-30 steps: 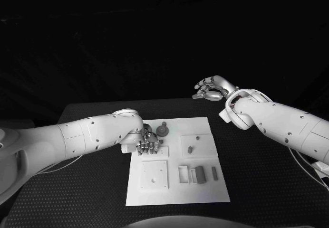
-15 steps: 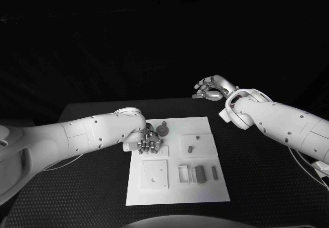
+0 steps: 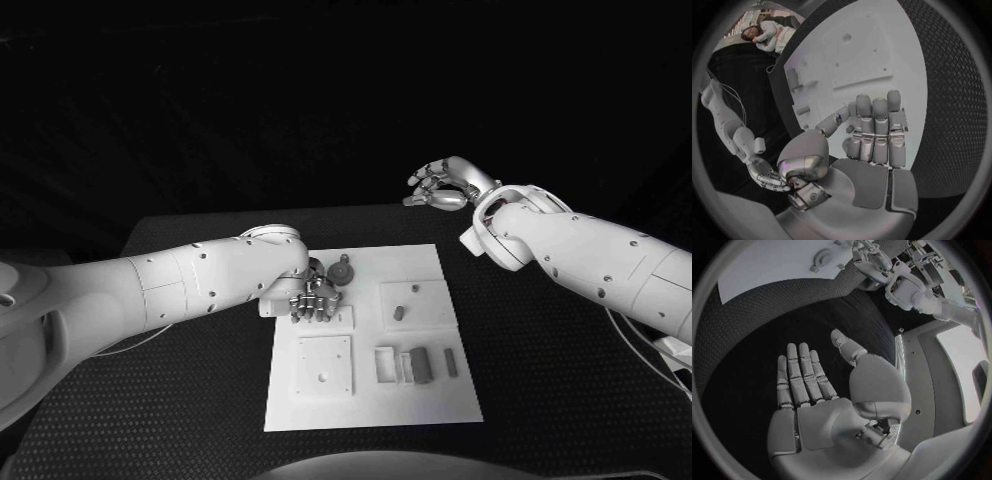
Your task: Assemble the parts on the task board
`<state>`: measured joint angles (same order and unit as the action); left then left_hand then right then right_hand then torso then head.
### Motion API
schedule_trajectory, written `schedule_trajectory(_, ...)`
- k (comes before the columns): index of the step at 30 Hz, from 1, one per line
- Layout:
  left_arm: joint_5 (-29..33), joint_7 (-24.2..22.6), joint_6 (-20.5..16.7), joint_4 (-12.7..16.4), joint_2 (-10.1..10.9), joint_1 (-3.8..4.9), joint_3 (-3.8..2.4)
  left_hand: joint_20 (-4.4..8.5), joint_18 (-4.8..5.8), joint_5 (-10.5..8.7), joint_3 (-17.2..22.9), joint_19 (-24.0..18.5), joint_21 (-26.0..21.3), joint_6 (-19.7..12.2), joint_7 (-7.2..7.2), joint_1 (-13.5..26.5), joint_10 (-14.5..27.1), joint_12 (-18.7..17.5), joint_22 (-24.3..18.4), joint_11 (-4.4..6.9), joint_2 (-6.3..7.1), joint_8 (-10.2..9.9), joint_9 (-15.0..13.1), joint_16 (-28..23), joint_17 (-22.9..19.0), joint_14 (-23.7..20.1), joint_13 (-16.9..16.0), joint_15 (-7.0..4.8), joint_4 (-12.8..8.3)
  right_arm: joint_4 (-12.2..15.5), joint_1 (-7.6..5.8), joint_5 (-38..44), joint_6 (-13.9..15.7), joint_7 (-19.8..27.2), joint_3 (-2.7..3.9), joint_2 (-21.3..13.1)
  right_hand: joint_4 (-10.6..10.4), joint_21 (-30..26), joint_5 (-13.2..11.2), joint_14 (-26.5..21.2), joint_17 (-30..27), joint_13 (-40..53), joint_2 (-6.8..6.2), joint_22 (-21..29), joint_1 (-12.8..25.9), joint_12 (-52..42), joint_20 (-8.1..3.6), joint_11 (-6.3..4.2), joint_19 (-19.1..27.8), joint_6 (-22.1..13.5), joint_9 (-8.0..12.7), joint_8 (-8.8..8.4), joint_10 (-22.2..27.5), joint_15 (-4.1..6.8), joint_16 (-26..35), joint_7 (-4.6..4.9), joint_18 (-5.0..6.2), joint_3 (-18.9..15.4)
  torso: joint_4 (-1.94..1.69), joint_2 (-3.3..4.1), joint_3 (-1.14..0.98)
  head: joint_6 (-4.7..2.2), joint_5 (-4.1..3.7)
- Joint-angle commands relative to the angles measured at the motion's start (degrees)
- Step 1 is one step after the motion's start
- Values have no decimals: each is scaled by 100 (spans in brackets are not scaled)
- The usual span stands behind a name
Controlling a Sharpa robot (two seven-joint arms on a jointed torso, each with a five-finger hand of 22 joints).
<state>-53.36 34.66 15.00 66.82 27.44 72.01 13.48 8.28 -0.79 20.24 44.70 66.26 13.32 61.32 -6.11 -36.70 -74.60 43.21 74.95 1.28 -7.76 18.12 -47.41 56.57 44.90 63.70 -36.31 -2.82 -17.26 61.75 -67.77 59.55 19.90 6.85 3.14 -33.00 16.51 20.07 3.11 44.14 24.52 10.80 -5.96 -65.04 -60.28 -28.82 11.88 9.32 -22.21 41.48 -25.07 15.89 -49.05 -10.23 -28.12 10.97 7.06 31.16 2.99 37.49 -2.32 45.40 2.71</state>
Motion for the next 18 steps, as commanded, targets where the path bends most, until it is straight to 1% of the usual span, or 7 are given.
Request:
schedule_trajectory(1, 39, -88, 132, 60, -54, -59, 22, 44, -49, -43, 23, -4, 39, 556, 421, -56, -176, 28, 137, 275, -71, -27, 7, 41, -27, -5, 17, -22, 46, 16, -1, -5, -68, 50, 2, 1, -12, -36, -24, -7, 8, -11, -11, -8, -38, 29, 1, 44, 23, -50, 6, 35, -3, -34, 33, 234, -106, -31, -8, 0, 1, 5, -4)
schedule_trajectory(4, 41, -66, 96, 74, -48, -64, 22, 42, -48, -57, 17, -9, 39, 552, 419, -56, -172, 24, 135, 273, -62, -34, 8, 40, -37, -10, 22, -21, 47, 22, -1, -5, -70, 50, 2, 1, -12, -38, -24, -8, 9, -13, -12, -9, -38, 29, 2, 44, 23, -50, 6, 35, -3, -35, 35, 234, -106, -32, -7, 0, 3, 6, -6)
schedule_trajectory(6, 41, -50, 53, 80, -36, -67, 22, 41, -47, -322, -14, -24, 34, 487, 390, -70, -155, 2, 127, 250, -31, -102, 34, 34, -98, -32, 55, -23, 59, 24, -1, -5, -70, 50, 2, 0, -13, -39, -24, -10, 10, -16, -13, -11, -36, 30, 2, 45, 23, -51, 7, 35, -3, -36, 38, 234, -106, -33, -6, -2, 6, 7, -9)
schedule_trajectory(9, 41, -43, 19, 81, -18, -67, 22, 41, -41, -497, -72, -24, 26, 492, 382, -75, -148, -5, 122, 242, 109, -134, 51, 44, -151, -44, 80, -25, 77, 24, -1, -5, -68, 48, 2, -3, -13, -41, -24, -12, 12, -19, -14, -12, -36, 31, 2, 45, 24, -51, 8, 36, -2, -36, 42, 234, -107, -34, -7, 0, 6, 13, -13)
schedule_trajectory(11, 41, -43, 21, 82, -5, -67, 22, 42, -38, -767, -124, -22, 13, 497, 380, -84, -145, -8, 117, 240, 189, -160, 63, 59, -199, -51, 104, -27, 101, 26, -1, -5, -66, 48, 2, -6, -13, -44, -24, -15, 14, -23, -16, -14, -35, 34, 2, 47, 24, -52, 9, 36, 1, -38, 47, 234, -107, -35, -8, 0, 5, 12, -10)
schedule_trajectory(14, 42, -34, 31, 85, 5, -67, 22, 44, -33, -678, -407, -25, -2, 464, 361, -6, -135, -2, 121, 227, 236, -210, 77, 93, -257, -73, 127, -27, 73, 26, -1, -6, -64, 46, 2, -8, -14, -47, -24, -19, 16, -28, -19, -16, -33, 36, 3, 49, 25, -54, 11, 36, 4, -40, 53, 235, -108, -37, -7, -1, 4, 17, -14)
schedule_trajectory(18, 52, -16, 8, 78, 8, -67, 22, 50, -35, -947, -583, -26, -27, 435, 352, 1, -119, 2, 113, 219, 423, -257, 97, 118, -308, -92, 146, -35, 109, 27, -1, -9, -61, 46, 2, -7, -15, -52, -24, -23, 20, -36, -23, -20, -29, 40, 4, 51, 27, -59, 14, 34, 8, -43, 61, 237, -110, -40, -8, 1, 8, 16, -13)
